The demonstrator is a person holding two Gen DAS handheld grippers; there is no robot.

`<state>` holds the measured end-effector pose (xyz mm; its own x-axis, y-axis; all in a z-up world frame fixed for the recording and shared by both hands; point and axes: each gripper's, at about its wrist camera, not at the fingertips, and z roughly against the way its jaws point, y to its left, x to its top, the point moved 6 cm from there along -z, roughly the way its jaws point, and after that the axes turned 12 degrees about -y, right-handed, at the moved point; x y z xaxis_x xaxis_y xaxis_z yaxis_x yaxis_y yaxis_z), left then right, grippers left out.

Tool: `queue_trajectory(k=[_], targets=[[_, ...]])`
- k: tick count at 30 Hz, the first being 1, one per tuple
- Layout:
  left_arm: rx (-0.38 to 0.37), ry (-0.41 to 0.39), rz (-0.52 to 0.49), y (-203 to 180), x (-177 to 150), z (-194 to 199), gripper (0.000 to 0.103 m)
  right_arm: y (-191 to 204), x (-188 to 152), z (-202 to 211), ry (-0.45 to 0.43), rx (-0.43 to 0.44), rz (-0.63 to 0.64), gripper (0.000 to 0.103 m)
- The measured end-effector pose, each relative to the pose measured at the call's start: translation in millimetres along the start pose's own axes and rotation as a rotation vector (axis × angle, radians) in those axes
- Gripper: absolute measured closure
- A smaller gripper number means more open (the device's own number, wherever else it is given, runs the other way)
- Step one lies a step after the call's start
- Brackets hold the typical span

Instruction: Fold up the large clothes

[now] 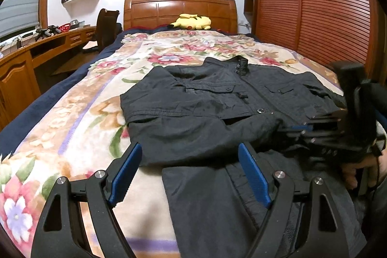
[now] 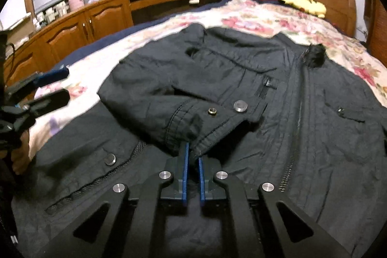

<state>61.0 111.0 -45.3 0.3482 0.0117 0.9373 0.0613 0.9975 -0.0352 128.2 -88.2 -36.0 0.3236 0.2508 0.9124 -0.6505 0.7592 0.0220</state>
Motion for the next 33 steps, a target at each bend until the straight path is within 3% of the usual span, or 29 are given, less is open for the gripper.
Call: queue_trajectory(k=[4,16,24,28,33], targets=[[-0.013,-0.002,-0.007,-9,2,1,0.021,-20,12,31,-0.082,-0.007,-0.040,0.098],[-0.059,-0.035,-0.013,-31,15,2,0.021,-97,7,121,-0.262,-0.243,-0.066,0.099],[-0.066,-0.031,-0.033,-39,14,-2,0.021,-83,-22,143,-0.271,-0.341,-0.031,0.099],[-0.075,-0.025,-0.019,-38,13,-4,0.021,-46,-16,154,-0.279,-0.375,-0.014,0.099],[-0.093,-0.020,-0.009,-40,14,-6,0.021,-43,-21,154,-0.235,-0.436,0.010,0.099]])
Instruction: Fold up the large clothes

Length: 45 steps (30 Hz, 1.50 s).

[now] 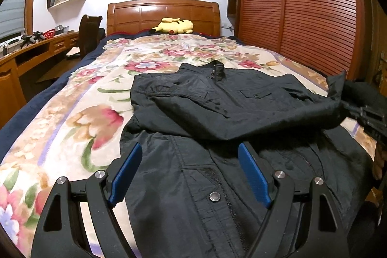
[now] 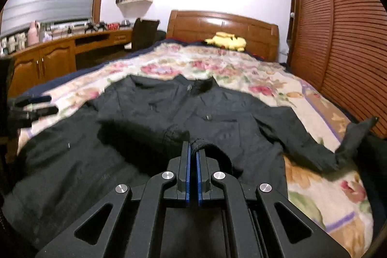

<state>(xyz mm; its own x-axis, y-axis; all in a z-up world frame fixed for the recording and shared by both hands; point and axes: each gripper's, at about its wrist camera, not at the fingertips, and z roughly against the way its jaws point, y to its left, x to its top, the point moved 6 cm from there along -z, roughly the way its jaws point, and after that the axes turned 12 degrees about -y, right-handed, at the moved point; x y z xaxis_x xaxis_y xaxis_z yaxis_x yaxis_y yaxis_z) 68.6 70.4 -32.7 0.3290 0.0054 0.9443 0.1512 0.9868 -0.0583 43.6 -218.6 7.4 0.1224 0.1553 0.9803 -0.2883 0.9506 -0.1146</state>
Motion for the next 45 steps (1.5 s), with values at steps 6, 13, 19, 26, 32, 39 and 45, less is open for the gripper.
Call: queue_trajectory(k=[6,13,19,26,32,39,45], targets=[[-0.018,0.008,-0.019,-3,-3,3,0.021,19,-11,10,0.127,0.088,-0.033,0.099],[-0.039,0.003,-0.016,-6,0,7,0.021,29,10,27,0.134,0.090,-0.040,0.052],[-0.043,0.005,-0.010,-6,-1,8,0.021,27,25,15,0.125,0.046,-0.025,0.042],[-0.030,0.030,-0.035,-8,-7,4,0.021,-3,-3,-67,0.278,-0.050,-0.074,0.042],[-0.024,0.047,-0.039,-5,-11,2,0.021,-12,-28,-108,0.403,-0.004,-0.175,0.042],[-0.025,0.049,-0.034,-3,-11,1,0.021,-1,-30,-115,0.414,0.022,-0.114,0.082],[-0.027,0.049,-0.021,-2,-11,0,0.021,-13,-7,-92,0.306,-0.077,-0.069,0.100]])
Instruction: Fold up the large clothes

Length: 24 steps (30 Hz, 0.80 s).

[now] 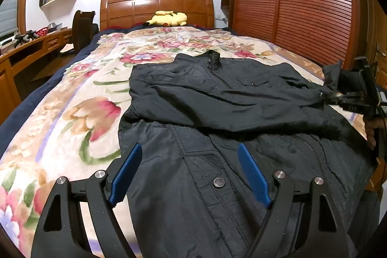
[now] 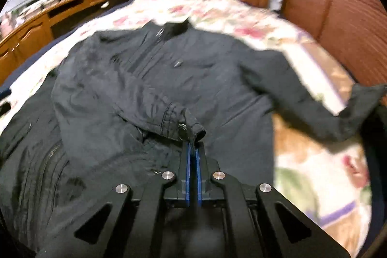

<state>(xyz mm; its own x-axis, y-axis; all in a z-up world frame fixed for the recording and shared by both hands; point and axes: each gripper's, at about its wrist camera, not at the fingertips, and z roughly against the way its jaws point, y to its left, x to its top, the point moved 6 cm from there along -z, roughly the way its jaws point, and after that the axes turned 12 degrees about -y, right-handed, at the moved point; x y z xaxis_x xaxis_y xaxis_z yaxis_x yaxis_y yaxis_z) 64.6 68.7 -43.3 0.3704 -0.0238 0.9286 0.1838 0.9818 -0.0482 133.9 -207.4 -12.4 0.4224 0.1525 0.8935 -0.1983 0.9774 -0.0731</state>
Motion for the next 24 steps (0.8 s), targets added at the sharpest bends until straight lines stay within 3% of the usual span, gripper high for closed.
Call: queue_trajectory(k=[3,8,12,13,20,24], targets=[[-0.003,0.000,0.005,1,0,0,0.021,-8,4,8,-0.025,-0.124,0.025,0.100],[-0.010,-0.005,0.010,2,1,2,0.021,0,-1,7,-0.011,-0.148,0.049,0.095],[-0.022,-0.034,0.005,0,11,11,0.021,5,2,19,-0.043,-0.138,0.025,0.049],[-0.025,-0.041,0.004,0,14,14,0.021,5,8,21,-0.057,-0.121,0.016,0.045],[-0.041,-0.057,-0.030,-12,32,31,0.020,21,-1,36,-0.074,0.013,0.035,0.045],[-0.036,-0.053,-0.074,-24,37,34,0.006,32,-12,34,-0.049,0.096,0.064,0.056]])
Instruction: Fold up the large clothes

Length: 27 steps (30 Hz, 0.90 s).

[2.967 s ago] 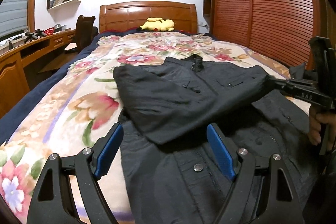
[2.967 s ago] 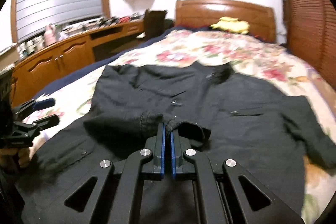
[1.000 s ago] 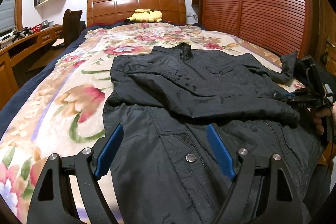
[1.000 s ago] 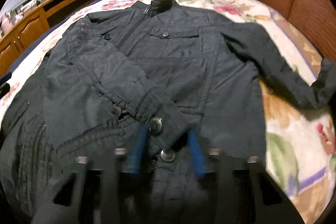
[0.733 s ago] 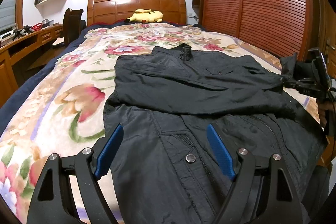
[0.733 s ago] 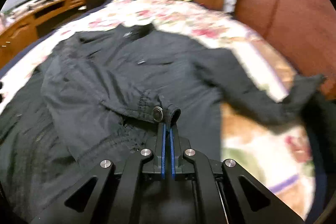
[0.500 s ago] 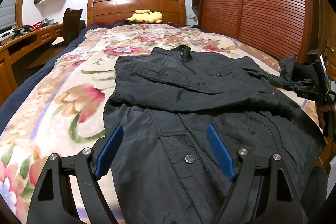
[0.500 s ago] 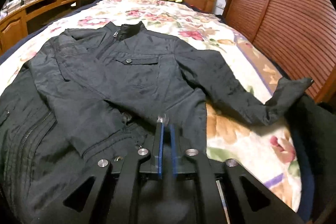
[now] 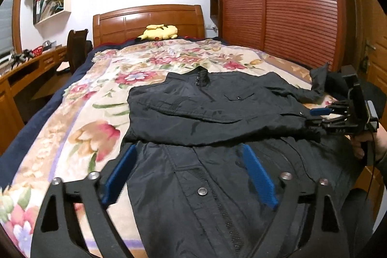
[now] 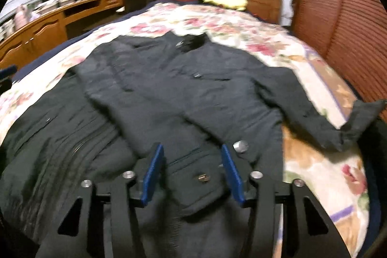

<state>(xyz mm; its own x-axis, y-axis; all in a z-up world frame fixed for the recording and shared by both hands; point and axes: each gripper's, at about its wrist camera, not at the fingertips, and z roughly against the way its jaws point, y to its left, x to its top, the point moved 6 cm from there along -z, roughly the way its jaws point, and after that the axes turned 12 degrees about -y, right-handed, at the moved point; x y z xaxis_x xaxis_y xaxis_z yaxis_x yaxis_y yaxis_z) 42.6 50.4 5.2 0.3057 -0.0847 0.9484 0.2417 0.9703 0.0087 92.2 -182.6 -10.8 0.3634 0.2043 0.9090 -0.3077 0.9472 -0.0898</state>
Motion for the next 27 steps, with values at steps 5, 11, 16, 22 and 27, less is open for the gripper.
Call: queue_trajectory(k=[5,11,16,22,27], targets=[[-0.037,0.003,0.001,-19,11,5,0.000,2,-23,-14,0.078,0.057,0.022,0.061],[-0.042,-0.017,0.030,-37,25,0,0.000,-8,-33,-12,0.082,0.100,0.004,0.061],[-0.055,-0.012,0.057,-54,21,-18,0.000,-15,-32,11,0.051,0.116,-0.024,0.061],[-0.095,0.020,0.081,-73,3,-43,0.000,-38,-31,46,-0.005,0.073,-0.041,0.061],[-0.107,0.059,0.075,-86,-14,-61,0.000,-67,-29,64,-0.045,-0.009,-0.059,0.061]])
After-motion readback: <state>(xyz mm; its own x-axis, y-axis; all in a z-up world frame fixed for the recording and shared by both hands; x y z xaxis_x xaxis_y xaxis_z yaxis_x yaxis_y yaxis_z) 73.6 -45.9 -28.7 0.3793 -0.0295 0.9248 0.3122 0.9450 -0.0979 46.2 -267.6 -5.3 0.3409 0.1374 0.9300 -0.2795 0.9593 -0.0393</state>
